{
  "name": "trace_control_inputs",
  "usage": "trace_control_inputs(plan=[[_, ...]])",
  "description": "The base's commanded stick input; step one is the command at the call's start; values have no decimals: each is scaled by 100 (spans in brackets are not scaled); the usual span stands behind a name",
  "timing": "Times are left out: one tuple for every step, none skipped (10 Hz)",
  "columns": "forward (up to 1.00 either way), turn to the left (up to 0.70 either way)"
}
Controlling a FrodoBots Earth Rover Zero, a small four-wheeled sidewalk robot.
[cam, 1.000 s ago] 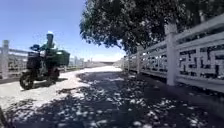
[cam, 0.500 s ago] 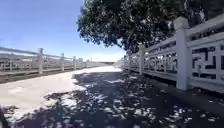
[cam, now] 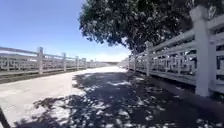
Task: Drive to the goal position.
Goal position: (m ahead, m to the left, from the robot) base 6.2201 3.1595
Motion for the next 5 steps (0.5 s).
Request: trace_control_inputs(plan=[[70,0],[70,0],[70,0],[70,0],[70,0]])
